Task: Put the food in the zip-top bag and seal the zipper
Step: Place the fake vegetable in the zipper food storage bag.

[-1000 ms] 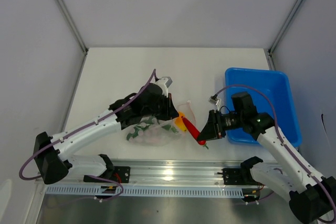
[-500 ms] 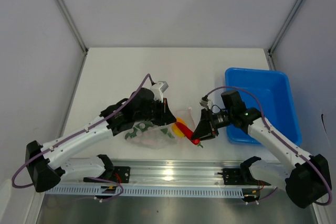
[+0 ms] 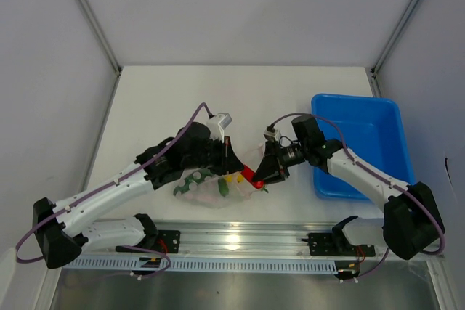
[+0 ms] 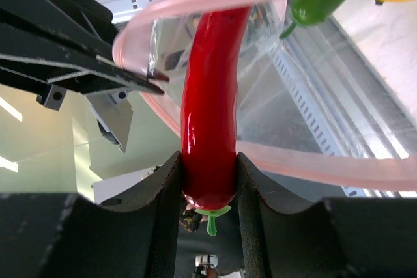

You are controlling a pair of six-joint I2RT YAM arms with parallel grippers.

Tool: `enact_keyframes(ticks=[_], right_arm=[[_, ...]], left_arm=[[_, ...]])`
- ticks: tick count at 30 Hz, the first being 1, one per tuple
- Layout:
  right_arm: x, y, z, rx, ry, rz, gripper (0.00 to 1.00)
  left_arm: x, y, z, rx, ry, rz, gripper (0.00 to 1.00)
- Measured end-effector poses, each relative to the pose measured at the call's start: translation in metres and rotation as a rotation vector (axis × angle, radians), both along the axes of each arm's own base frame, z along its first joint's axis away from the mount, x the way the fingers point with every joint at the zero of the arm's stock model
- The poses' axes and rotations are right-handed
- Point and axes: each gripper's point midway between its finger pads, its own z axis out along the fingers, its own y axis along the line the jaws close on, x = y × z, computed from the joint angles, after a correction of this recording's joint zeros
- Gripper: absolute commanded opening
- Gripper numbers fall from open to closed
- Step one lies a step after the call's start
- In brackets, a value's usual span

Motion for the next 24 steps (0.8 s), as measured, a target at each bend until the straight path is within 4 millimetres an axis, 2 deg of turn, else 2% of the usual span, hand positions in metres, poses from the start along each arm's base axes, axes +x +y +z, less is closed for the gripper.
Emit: enact_keyframes(ticks=[5,14,18,24], right_arm=[[0.012,0.007,-0.007,-0.022,-0.008,-0.019,0.27],[0.034,0.015,-0.037,-0.117,-0.004,-0.099,0.50],[0.043,0.018,-0.037,-0.135,-0.021,-0.138,0.64],[0.051,0.021,-0.032,-0.154,-0.082,-0.177,0.67]], left_arm=[[0.000,0.000,0.000,-0.001,0.001,-0.001,0.00],[-0.001,0.000,0.000,-0.004,0.004,-0.005,0.01],[-0.002,-0.001,0.001,-0.006,0.006,-0.010,0.01],[-0.003,-0.002,0.001,-0.009,0.010,-0.017,0.01]])
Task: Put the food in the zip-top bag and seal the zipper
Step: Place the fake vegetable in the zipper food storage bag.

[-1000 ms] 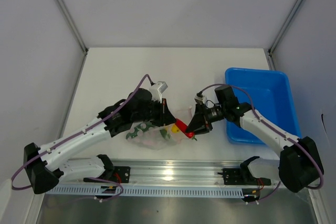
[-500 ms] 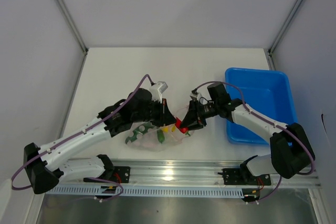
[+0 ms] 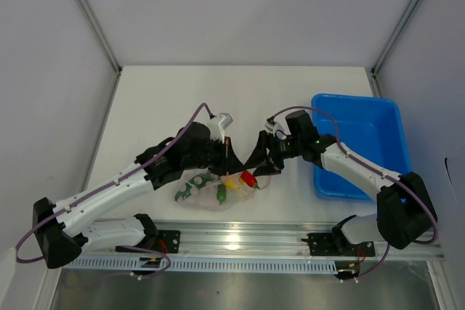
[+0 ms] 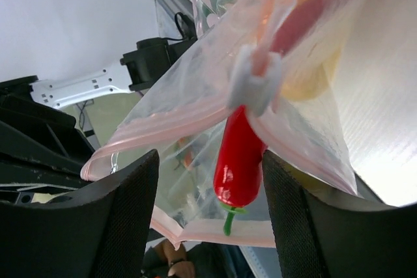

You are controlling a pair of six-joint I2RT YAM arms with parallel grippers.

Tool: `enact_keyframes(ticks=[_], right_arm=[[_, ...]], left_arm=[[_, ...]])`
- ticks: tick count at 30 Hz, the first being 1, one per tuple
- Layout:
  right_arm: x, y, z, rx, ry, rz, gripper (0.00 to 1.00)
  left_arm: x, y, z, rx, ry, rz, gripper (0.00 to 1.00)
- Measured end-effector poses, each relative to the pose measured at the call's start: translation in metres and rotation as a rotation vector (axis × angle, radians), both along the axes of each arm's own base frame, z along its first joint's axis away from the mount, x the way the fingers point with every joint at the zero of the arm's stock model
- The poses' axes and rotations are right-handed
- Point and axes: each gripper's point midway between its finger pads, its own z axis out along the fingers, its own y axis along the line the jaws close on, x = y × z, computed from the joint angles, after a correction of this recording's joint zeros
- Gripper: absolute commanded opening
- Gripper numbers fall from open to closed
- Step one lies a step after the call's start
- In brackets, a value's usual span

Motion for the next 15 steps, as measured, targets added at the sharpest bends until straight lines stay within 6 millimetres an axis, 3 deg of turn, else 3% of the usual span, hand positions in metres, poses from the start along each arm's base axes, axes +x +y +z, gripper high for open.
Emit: enact_keyframes(ticks=[5,10,13,15], right_arm=[[-0.002,-0.012,0.013,-0.057,-0.090,-0.028,0.67],[-0.005,-0.035,0.044,-0.127,-0.251,-0.076,0.69],[-0.001,-0.053,0.047,-0.197,-0.322,-0.127,0.80],[0.005,-0.069,0.037,-0.272,-0.332,-0.169,0.97]], left_arm=[[0.000,0.000,0.000,-0.001,0.000,-0.001,0.01],[0.001,-0.001,0.002,-0.007,-0.005,-0.001,0.00],[0.001,-0.003,0.004,-0.016,-0.010,-0.003,0.01],[0.001,-0.004,0.005,-0.022,-0.011,-0.005,0.01]])
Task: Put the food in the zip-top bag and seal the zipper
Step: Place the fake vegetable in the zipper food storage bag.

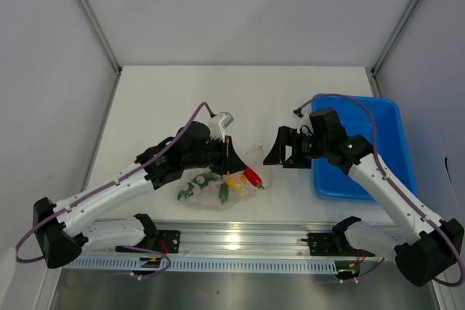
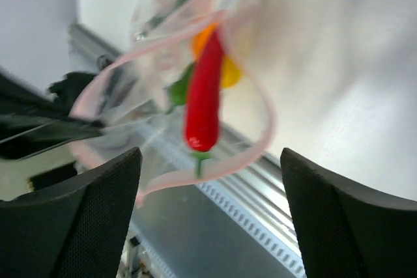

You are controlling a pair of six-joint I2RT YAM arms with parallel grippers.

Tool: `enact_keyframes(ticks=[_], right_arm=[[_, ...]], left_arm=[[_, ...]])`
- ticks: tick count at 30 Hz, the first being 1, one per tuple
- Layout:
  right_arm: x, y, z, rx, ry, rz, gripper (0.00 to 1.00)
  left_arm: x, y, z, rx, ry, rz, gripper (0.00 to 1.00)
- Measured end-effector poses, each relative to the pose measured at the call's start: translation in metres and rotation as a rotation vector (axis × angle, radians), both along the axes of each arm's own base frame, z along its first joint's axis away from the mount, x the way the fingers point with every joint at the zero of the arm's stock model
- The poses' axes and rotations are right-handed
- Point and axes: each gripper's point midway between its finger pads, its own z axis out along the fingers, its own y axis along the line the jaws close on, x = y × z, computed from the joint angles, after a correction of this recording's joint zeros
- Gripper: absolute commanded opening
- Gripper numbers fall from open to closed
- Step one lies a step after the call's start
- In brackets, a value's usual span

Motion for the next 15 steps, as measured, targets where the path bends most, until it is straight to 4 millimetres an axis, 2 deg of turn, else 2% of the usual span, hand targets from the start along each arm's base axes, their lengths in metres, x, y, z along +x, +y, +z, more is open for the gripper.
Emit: enact_keyframes(ticks=[3,7,10,12,14,15], right_arm=[[0.010,-0.020,-0.025,-0.103,-0.004,-0.065,0.99],[0.010,-0.034,-0.058,-0.201,0.025,-0.088,0.99],[0.012,-0.033,-0.069,-0.224,0.016,-0.070,1.00],[0.015,-0.025,-0.072,-0.225,-0.014,-0.038,0.99],[0.018,-0.016,-0.073,-0.212,-0.047,-0.005,0.94],[0.019,-0.011,-0.073,-0.201,-0.059,0.011,0.88]], left_arm=[[0.000,-0.001,0.001,-0.005,0.002,-0.002,0.01],[-0.001,-0.001,0.001,-0.006,0.004,-0.001,0.00],[-0.001,-0.001,0.001,-0.007,0.006,-0.001,0.01],[-0.001,-0.001,0.001,-0.010,0.011,0.001,0.01],[-0.002,-0.001,0.001,-0.014,0.018,-0.002,0.01],[-0.003,-0.001,0.002,-0.019,0.022,-0.002,0.01]])
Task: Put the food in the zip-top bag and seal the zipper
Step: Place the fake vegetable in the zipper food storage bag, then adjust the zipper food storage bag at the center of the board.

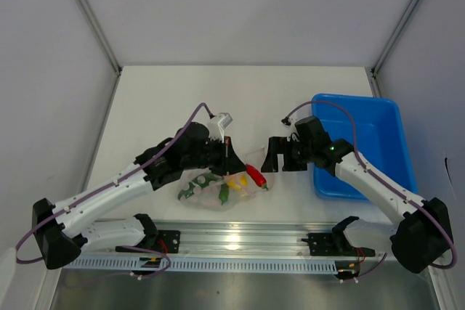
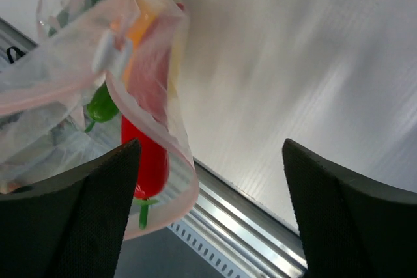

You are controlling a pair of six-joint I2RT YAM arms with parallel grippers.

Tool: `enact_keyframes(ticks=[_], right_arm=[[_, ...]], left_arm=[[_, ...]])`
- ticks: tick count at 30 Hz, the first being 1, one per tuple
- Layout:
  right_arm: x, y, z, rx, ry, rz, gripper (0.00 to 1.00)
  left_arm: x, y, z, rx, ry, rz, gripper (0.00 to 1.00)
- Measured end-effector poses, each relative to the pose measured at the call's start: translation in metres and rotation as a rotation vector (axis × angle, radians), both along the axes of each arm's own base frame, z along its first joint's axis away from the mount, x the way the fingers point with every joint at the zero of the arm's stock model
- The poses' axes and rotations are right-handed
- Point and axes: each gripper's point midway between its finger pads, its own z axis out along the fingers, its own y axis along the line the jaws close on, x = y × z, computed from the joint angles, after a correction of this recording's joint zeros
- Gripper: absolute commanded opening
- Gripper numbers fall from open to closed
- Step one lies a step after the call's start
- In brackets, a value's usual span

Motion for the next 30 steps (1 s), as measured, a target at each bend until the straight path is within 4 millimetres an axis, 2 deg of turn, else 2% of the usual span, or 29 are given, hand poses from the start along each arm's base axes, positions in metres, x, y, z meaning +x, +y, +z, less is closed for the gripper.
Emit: enact_keyframes(ticks=[7,8,9,12,17,21,24,30], right_arm=[[0.015,0.023,-0.007,0.060,-0.039,0.069,0.74],[0.016,0.025,-0.009,0.063,-0.039,0.078,0.69],[0.017,0.027,-0.011,0.065,-0.038,0.085,0.54],[0.019,0.032,-0.015,0.074,-0.029,0.098,0.35],[0.019,0.039,-0.014,0.103,-0.027,0.108,0.24],[0.020,0.040,-0.011,0.116,-0.031,0.098,0.10],[0.019,0.039,0.000,0.131,-0.049,0.083,0.04],[0.010,0.034,0.028,0.180,-0.070,0.031,0.00]], left_arm=[[-0.012,0.013,-0.001,-0.033,0.013,0.013,0.01],[-0.013,0.014,-0.001,-0.035,0.013,0.014,0.01],[-0.014,0.015,-0.001,-0.036,0.013,0.015,0.00],[-0.016,0.018,-0.002,-0.038,0.020,0.021,0.01],[-0.019,0.021,-0.005,-0.033,0.036,0.033,0.01],[-0.020,0.025,-0.008,-0.019,0.042,0.040,0.01],[-0.020,0.029,-0.011,-0.002,0.048,0.050,0.01],[-0.023,0.034,-0.009,0.004,0.034,0.049,0.01]])
